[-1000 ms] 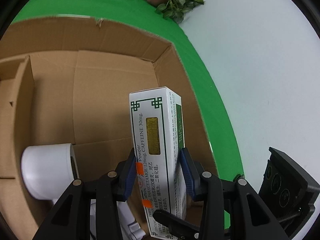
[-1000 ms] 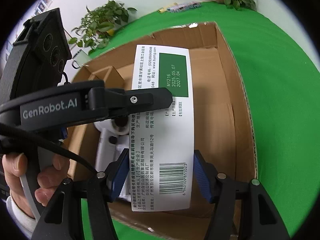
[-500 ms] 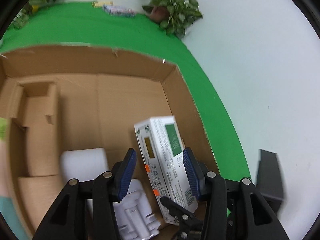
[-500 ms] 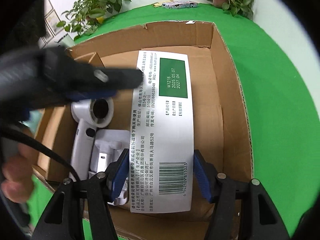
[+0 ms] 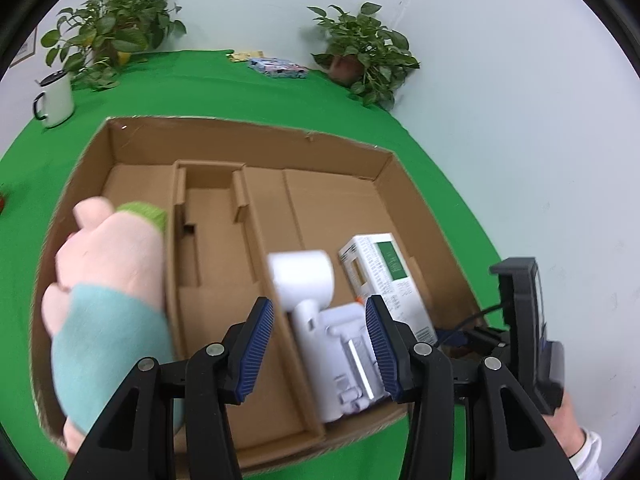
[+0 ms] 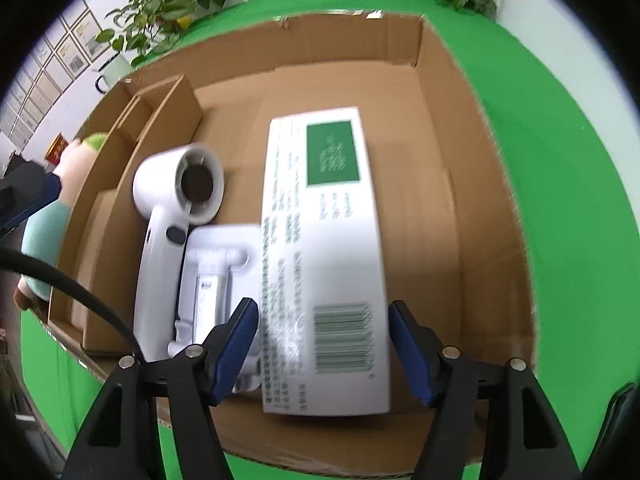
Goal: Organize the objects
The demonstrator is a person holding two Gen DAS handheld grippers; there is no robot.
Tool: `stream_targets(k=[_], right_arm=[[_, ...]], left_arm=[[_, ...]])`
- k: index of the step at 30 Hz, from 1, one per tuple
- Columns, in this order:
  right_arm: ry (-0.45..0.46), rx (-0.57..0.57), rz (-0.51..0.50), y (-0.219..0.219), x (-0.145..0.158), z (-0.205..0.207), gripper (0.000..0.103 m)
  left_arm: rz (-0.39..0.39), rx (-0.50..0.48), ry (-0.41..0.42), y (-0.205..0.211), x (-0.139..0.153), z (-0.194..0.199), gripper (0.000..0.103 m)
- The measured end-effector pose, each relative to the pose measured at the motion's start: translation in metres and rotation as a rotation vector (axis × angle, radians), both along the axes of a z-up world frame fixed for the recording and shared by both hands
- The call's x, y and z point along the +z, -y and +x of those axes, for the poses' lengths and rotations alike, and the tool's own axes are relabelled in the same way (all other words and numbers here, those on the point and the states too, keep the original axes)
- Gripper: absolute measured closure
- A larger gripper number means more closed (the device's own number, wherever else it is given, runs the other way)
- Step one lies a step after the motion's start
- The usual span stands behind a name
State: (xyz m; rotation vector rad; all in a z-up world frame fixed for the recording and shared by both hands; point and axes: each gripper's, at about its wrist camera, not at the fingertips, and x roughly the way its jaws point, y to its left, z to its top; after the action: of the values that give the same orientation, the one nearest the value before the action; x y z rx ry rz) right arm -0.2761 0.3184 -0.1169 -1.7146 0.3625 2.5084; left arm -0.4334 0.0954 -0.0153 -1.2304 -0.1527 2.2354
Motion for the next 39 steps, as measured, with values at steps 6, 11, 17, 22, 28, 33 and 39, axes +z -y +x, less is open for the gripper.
stream_targets(k=[6, 11, 17, 22, 28, 33, 39], right_arm=[[0.02, -0.025, -0.013, 0.012, 0.003, -0.001, 0.039], [-0.098, -0.031, 0.05, 0.025, 0.022, 0.012, 0.025], [-0.517, -0.023, 0.197, 0.072, 0.052, 0.079, 0.008], [-0.619, -0.056, 0.24, 0.094, 0.036, 0.096, 0.005], [-0.614, -0.098, 0.295, 0.095, 0.025, 0.1, 0.005], [-0.643, -0.098, 0.352, 0.098, 0.02, 0.106, 0.002], [-0.643, -0.102, 0.357, 0.097, 0.019, 0.105, 0.001]], left_arm=[[-0.074, 0.017, -0.075, 0.021, -0.005, 0.028, 0.055], [-0.151, 0.103, -0.256, 0.04, 0.007, 0.062, 0.028], [-0.197, 0.257, -0.444, 0.071, -0.001, 0.115, 0.001], [-0.201, 0.343, -0.423, 0.089, -0.035, 0.126, 0.001], [-0.311, 0.379, -0.509, 0.075, -0.058, 0.131, 0.001], [-0.349, 0.391, -0.552, 0.069, -0.067, 0.129, 0.001], [-0.356, 0.387, -0.548, 0.068, -0.068, 0.124, 0.0]])
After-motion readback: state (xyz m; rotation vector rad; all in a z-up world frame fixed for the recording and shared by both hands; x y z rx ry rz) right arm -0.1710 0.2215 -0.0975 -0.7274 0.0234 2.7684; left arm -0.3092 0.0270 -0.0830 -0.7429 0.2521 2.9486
